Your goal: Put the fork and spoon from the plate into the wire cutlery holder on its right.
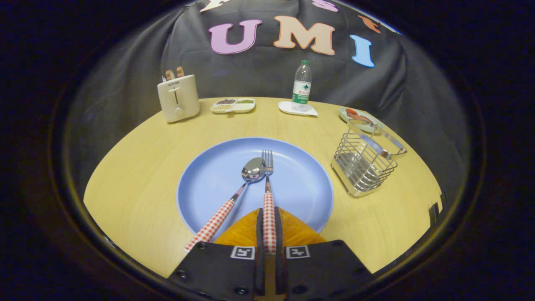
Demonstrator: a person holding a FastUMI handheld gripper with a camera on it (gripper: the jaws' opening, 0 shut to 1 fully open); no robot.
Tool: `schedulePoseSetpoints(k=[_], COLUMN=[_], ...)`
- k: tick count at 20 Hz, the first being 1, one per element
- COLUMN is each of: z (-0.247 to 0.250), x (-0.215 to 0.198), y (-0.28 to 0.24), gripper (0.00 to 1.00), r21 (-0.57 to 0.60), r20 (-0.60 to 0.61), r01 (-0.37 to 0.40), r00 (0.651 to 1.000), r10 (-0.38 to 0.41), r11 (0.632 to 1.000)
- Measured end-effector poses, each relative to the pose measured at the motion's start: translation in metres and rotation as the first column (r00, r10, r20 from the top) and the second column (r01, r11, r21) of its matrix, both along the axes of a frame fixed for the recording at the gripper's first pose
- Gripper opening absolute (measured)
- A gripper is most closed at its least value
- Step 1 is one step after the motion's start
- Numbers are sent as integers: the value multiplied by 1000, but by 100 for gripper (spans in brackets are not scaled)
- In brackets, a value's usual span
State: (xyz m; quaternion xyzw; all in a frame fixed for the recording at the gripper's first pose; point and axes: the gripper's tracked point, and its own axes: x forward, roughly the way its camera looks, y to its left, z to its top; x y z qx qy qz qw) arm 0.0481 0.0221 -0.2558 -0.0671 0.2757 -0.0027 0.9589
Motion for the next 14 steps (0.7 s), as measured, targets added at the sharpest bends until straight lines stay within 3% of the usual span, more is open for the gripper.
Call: schedulePoseSetpoints(k=[14], z=[65], x=[-8], y=[-20], gripper=[12], r21=[17], r20=[22], r01=[-2], r00=[1000], r10=[1], r11=[1000])
